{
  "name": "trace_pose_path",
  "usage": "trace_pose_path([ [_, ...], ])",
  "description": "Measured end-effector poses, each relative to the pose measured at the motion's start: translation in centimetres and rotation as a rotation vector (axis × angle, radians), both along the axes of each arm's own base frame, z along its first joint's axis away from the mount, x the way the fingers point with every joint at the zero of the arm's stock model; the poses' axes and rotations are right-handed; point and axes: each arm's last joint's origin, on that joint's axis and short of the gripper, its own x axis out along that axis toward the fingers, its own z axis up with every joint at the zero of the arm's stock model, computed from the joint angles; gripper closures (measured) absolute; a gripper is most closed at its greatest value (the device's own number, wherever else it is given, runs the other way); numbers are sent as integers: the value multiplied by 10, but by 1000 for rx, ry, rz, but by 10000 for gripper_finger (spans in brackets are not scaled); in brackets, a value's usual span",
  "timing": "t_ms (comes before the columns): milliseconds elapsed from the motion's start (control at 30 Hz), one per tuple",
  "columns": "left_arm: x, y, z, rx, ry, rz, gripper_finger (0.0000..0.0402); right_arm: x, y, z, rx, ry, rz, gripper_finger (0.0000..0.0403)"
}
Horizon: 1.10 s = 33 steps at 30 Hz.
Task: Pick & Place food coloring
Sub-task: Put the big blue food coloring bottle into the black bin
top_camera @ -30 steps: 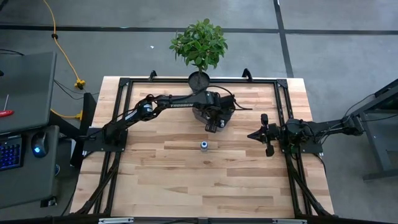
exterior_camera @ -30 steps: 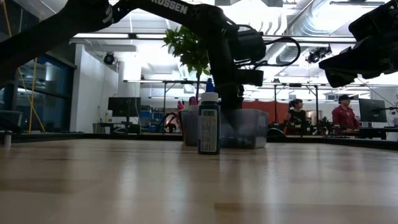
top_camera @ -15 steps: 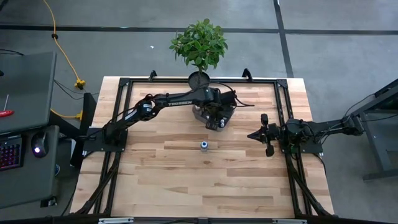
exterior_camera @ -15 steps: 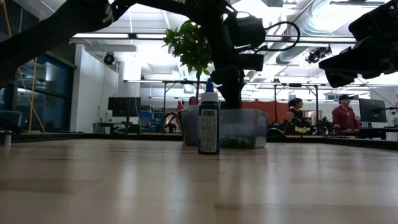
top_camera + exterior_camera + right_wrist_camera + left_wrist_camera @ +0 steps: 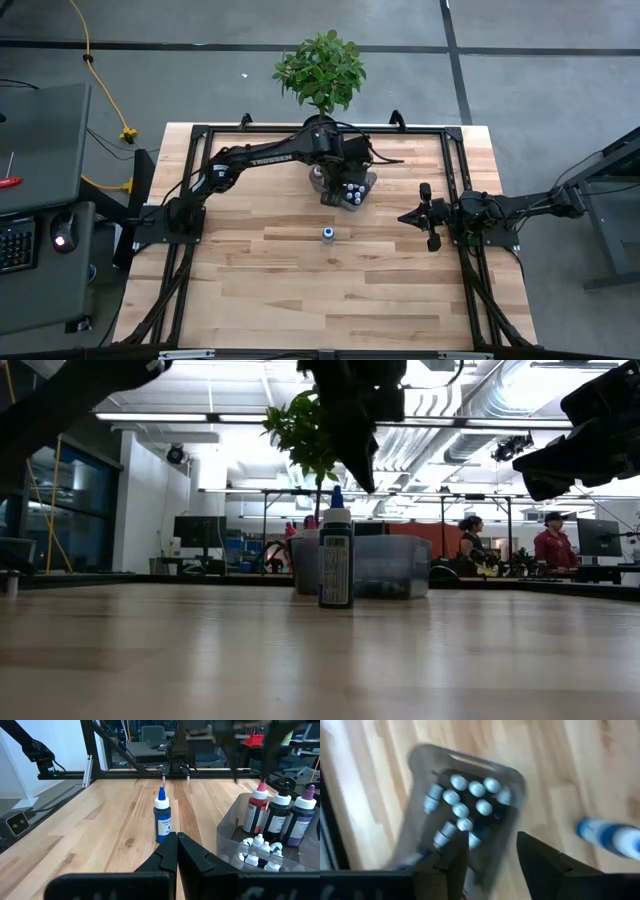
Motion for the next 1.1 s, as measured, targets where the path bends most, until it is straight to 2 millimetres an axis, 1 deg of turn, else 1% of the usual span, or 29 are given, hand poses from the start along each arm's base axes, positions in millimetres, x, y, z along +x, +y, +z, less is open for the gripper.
trace_pose_path([
  [167, -21, -13, 22, -49, 46, 22, 196, 0, 0, 0, 0, 0, 0, 400],
  [267, -35, -21, 36, -72, 70, 39, 174, 0, 0, 0, 0, 0, 0, 400],
  [467, -58, -37, 57, -82, 127, 31, 164, 0, 0, 0, 0, 0, 0, 400],
  [567, -63, -47, 63, -87, 129, 26, 164, 0, 0, 0, 0, 1, 0, 400],
  [633, -62, -57, 63, -100, 128, -10, 164, 0, 0, 0, 0, 0, 0, 400],
  [733, -62, -77, 63, -128, 126, -145, 163, 0, 0, 0, 0, 0, 0, 400],
  [800, -61, -89, 61, -116, 131, -211, 163, 0, 0, 0, 0, 0, 0, 400],
  [967, -57, -111, 41, -75, 192, -328, 163, 0, 0, 0, 0, 0, 0, 400],
  [1100, -49, -116, 20, -13, 201, -354, 163, 0, 0, 0, 0, 0, 0, 400],
])
